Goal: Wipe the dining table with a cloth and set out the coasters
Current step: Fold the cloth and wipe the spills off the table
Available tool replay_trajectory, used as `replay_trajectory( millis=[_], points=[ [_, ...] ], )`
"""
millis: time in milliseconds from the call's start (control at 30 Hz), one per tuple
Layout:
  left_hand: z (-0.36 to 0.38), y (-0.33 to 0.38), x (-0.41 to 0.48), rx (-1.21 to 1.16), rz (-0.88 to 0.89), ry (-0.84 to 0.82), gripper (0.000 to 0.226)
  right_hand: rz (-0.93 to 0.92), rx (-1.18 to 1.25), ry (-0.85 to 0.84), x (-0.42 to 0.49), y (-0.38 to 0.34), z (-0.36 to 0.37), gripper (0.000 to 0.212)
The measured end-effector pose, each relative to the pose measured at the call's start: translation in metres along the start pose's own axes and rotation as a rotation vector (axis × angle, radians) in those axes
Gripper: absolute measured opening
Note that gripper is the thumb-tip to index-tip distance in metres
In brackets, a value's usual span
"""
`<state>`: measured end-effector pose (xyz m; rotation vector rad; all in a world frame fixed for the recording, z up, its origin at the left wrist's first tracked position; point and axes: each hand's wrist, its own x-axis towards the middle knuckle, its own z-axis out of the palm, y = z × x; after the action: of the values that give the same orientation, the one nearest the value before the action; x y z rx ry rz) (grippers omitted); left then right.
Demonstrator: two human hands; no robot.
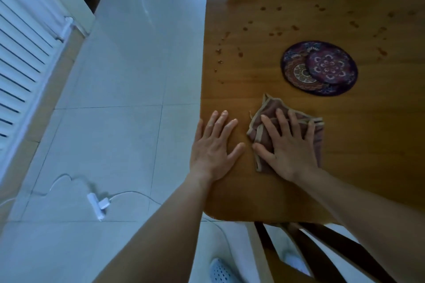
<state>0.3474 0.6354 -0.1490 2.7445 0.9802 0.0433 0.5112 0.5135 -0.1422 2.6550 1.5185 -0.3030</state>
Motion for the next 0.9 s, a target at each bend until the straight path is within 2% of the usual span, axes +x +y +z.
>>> replay_trajectory(
  millis=[233, 400, 600, 733, 900],
  points=[
    [0.007, -0.001, 0.002, -0.052, 0.023, 0.054, 0.063, 0.135, 0.040, 0.033, 0.036, -0.036, -0.006, 0.080],
    [0.006, -0.001, 0.003, -0.099, 0.014, 0.045, 0.069, 0.189, 0.044, 0.026, 0.057, -0.048, -0.013, 0.082],
    [-0.010, -0.014, 0.026, -0.293, 0.022, 0.127, 0.052, 0.256, 0.056, -0.003, 0.084, -0.055, -0.018, 0.080],
    [-0.014, -0.032, 0.071, -0.437, 0.182, 0.147, 0.031, 0.292, 0.037, -0.002, 0.105, -0.055, -0.022, 0.079],
    [-0.004, -0.046, 0.095, -0.365, 0.286, 0.113, 0.030, 0.313, 0.067, -0.014, 0.133, -0.057, -0.029, 0.077]
  ],
)
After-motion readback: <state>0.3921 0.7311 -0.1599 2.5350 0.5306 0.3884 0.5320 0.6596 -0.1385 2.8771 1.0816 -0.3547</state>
